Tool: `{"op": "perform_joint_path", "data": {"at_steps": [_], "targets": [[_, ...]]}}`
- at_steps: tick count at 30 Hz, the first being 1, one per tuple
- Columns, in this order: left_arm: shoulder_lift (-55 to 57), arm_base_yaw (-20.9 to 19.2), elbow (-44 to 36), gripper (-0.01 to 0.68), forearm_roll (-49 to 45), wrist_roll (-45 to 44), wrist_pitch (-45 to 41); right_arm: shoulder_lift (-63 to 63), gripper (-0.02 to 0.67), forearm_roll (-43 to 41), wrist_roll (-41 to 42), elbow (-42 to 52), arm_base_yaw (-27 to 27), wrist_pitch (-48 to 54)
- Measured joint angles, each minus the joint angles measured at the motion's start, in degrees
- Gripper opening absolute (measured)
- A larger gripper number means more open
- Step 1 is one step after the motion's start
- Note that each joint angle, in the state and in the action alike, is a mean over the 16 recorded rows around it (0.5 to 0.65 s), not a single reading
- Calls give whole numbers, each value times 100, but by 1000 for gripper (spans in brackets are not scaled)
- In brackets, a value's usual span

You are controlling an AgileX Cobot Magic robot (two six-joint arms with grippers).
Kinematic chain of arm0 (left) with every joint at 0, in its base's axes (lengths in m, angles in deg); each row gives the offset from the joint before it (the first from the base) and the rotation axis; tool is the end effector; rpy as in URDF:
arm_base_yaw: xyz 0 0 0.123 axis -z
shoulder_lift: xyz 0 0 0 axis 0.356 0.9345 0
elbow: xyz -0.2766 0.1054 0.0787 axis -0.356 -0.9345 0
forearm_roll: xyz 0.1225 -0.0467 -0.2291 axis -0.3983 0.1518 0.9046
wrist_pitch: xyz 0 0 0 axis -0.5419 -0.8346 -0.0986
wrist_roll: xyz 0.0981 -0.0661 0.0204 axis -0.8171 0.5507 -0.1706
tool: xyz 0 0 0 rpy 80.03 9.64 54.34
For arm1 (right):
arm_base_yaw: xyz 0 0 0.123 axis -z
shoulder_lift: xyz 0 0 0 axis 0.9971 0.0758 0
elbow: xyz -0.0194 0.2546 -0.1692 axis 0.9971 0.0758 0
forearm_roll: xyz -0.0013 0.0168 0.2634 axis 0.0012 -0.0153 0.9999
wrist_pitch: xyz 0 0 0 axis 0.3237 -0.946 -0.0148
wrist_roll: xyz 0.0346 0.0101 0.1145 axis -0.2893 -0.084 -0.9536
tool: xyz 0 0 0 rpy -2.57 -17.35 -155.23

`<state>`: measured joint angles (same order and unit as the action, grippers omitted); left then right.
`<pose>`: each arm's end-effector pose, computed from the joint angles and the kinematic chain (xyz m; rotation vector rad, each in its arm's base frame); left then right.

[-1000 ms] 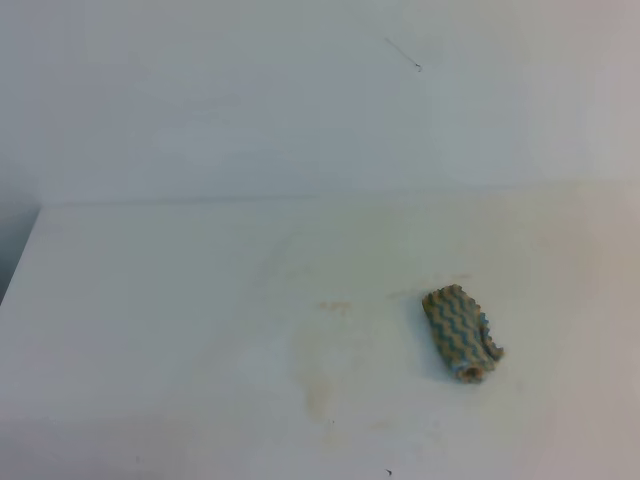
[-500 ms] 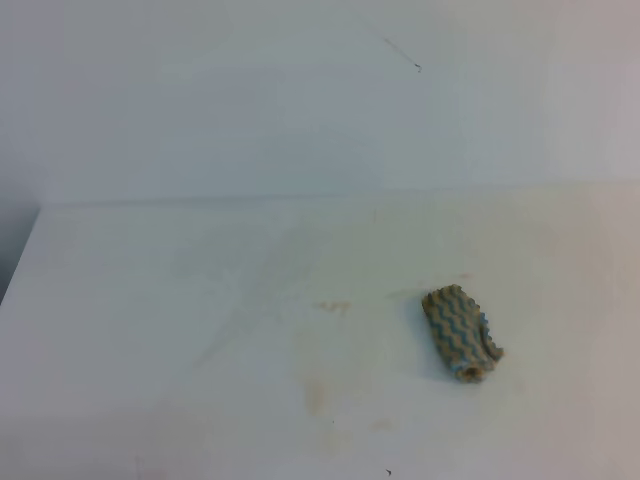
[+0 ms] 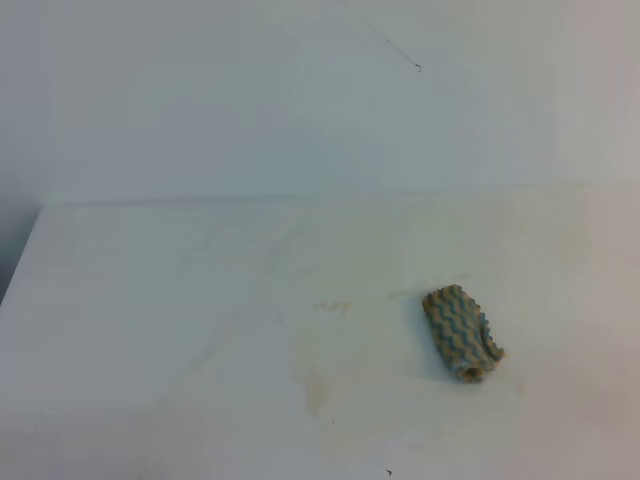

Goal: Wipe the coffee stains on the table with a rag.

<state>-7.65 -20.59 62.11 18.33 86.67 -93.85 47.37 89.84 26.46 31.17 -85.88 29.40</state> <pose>0.0731 -0.0037 0.1771 -0.2428 1.7974 -0.2377 0.0772 0.0062 0.2635 -0.1391 1.5776 -0.0527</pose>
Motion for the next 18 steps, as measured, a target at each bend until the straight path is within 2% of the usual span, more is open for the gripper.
{"op": "perform_joint_path", "data": {"at_steps": [8, 13, 18], "targets": [[0, 0, 0, -1, 18, 0, -3, -683, 0, -12, -383, 1237, 322, -22], [0, 0, 0, -1, 31, 0, -6, -781, 0, -117, -497, 1412, 446, 343], [0, 0, 0, -1, 42, 0, -9, -758, -1, -624, -964, 1409, 470, 562]]}}
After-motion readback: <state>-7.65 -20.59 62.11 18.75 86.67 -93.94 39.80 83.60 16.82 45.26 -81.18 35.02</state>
